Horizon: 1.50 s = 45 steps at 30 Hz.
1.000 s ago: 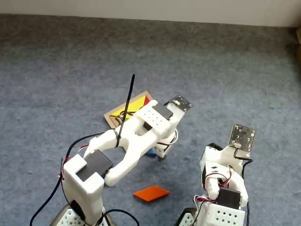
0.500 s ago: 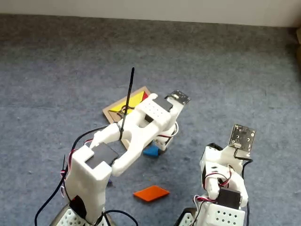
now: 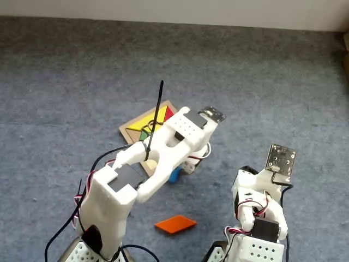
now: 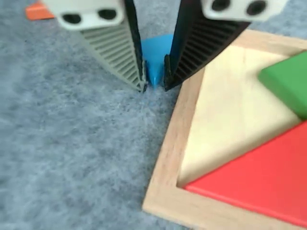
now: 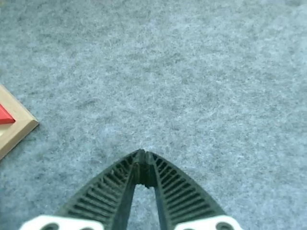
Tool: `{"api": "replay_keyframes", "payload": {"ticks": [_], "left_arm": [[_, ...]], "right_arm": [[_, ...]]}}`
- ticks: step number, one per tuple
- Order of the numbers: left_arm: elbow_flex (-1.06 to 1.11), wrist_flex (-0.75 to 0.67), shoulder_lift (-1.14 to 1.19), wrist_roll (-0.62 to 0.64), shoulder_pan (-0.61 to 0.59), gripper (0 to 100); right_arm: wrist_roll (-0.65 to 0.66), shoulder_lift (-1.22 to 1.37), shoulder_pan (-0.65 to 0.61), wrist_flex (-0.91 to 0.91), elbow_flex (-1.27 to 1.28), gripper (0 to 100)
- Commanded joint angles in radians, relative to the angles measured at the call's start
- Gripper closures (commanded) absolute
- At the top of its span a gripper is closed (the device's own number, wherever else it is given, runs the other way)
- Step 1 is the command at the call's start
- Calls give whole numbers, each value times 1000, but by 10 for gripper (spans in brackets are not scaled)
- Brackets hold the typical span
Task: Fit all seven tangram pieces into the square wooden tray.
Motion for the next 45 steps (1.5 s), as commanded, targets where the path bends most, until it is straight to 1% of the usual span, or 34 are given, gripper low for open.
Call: {"api": "replay_keyframes", "payload": {"ticks": [1,5,8,11,16,20,24,28,31,33,39,42,45], "left_arm": [[21,35,-122,5,16,920],[119,20,-251,-2,12,915],[217,-12,-308,-2,8,855],[320,-83,-343,-2,8,794],[403,-172,-349,-2,7,787],[415,-196,-346,-2,-10,787],[427,-238,-346,-2,-56,787],[437,-242,-346,-2,-53,795],[440,-242,-346,-2,-51,845],[441,-242,-346,-2,-39,861],[443,-242,-337,-2,-38,864],[407,-233,-286,-2,-24,861],[321,-163,-220,-2,-21,860]], "right_arm": [[0,-16,12,-2,111,987],[0,-16,12,-2,111,987],[0,-16,12,-2,111,987],[0,-16,12,-2,111,987],[0,-16,12,-2,111,987],[0,-16,12,-2,111,987],[0,-16,12,-2,111,987],[0,-16,12,-2,111,987],[0,-16,12,-2,111,987],[0,-16,12,-2,111,987],[0,-16,12,-2,111,987],[0,-16,12,-2,111,987],[0,-16,12,-2,111,987]]}}
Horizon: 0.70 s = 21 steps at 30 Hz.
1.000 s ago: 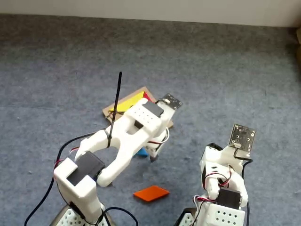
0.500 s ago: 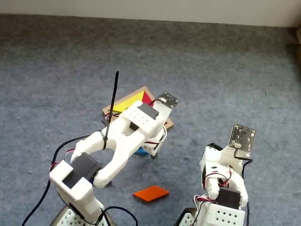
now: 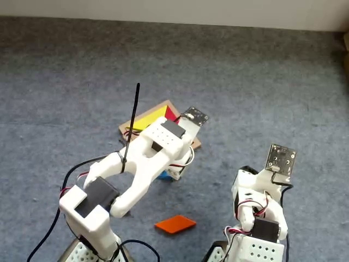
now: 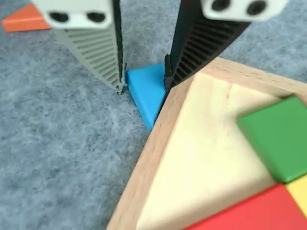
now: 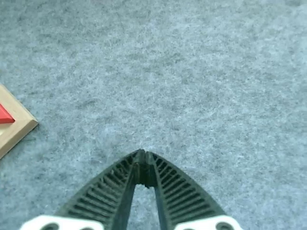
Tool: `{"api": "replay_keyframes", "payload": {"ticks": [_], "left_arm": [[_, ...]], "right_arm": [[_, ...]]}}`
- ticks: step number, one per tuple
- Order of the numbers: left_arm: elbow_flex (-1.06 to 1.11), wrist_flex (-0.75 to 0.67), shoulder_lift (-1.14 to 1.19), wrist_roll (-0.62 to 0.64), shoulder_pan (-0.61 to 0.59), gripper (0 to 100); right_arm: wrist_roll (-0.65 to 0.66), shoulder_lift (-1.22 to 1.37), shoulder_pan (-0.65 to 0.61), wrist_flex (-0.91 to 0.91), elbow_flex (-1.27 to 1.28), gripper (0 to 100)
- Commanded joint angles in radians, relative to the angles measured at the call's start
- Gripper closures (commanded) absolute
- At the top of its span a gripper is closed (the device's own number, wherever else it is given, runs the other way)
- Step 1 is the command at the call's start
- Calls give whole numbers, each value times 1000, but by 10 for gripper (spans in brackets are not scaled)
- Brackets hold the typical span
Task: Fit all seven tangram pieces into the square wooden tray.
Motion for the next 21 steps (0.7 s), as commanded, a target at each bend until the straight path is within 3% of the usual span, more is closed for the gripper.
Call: {"api": "replay_keyframes", "payload": {"ticks": [1,6,21], "left_arm": [[-101,55,81,-6,10,860],[-213,137,176,-6,10,860],[-229,163,177,0,18,862]], "right_arm": [[0,-16,12,-2,111,987],[0,-16,12,-2,111,987],[0,-16,12,-2,111,987]]}}
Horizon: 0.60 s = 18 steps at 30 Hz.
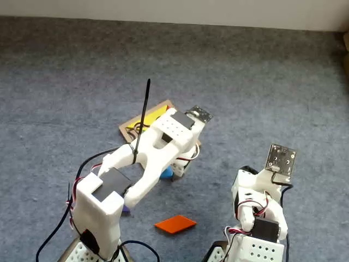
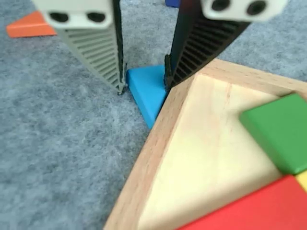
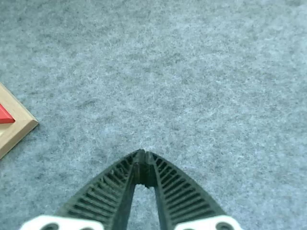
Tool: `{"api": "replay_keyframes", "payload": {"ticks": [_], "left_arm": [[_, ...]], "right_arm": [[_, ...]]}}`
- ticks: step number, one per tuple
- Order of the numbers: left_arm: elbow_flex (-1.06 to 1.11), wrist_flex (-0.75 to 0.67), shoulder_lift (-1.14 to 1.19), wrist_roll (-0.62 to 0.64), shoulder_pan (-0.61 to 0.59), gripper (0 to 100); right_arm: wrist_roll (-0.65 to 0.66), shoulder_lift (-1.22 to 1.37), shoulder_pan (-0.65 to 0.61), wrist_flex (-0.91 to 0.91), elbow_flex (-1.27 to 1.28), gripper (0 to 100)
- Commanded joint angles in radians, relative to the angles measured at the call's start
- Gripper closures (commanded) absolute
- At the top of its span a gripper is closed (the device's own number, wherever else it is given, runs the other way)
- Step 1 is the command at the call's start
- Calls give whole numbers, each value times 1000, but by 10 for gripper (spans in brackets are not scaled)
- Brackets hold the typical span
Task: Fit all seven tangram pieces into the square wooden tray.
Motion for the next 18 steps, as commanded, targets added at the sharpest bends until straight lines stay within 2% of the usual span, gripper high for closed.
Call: {"api": "replay_keyframes", "payload": {"ticks": [1,10,18], "left_arm": [[-15,3,12,2,22,863],[33,-8,-65,2,38,864],[186,-144,-191,-5,31,858]], "right_arm": [[0,-16,12,-2,111,987],[0,-16,12,-2,111,987],[0,-16,12,-2,111,987]]}}
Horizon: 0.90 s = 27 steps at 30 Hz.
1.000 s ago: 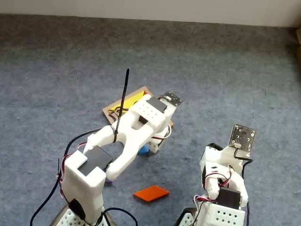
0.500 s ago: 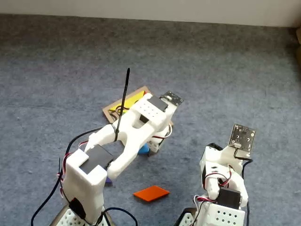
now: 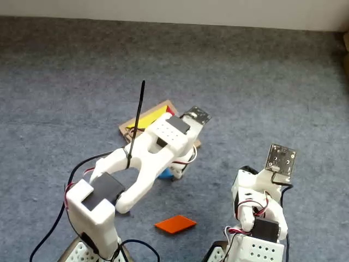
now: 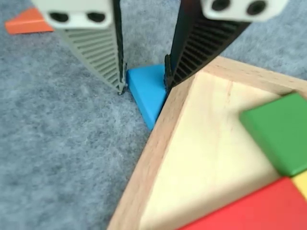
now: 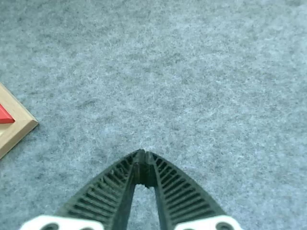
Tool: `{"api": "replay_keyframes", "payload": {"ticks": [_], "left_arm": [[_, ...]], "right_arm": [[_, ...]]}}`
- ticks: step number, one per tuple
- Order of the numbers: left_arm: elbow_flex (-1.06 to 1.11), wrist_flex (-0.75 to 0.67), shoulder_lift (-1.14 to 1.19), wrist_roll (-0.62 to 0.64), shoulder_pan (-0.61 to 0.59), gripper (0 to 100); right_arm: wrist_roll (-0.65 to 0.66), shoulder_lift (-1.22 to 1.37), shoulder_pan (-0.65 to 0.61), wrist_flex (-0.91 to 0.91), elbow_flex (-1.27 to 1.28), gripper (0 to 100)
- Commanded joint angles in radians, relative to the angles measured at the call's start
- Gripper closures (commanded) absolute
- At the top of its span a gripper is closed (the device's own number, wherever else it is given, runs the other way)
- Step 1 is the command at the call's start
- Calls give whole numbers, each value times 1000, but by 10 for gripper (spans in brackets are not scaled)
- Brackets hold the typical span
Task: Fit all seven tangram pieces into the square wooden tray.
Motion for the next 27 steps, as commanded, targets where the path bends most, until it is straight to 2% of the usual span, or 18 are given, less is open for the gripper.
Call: {"api": "replay_keyframes", "payload": {"ticks": [1,7,12,16,18,23,27], "left_arm": [[22,-31,-44,-5,10,858],[-28,-26,12,0,10,857],[-85,20,53,5,8,793],[-107,38,74,3,8,794],[-108,35,77,0,8,809],[-105,31,85,-6,16,921],[-101,29,85,-6,13,931]], "right_arm": [[0,-16,12,-2,111,987],[0,-16,12,-2,111,987],[0,-16,12,-2,111,987],[0,-16,12,-2,111,987],[0,-16,12,-2,111,987],[0,-16,12,-2,111,987],[0,-16,12,-2,111,987]]}}
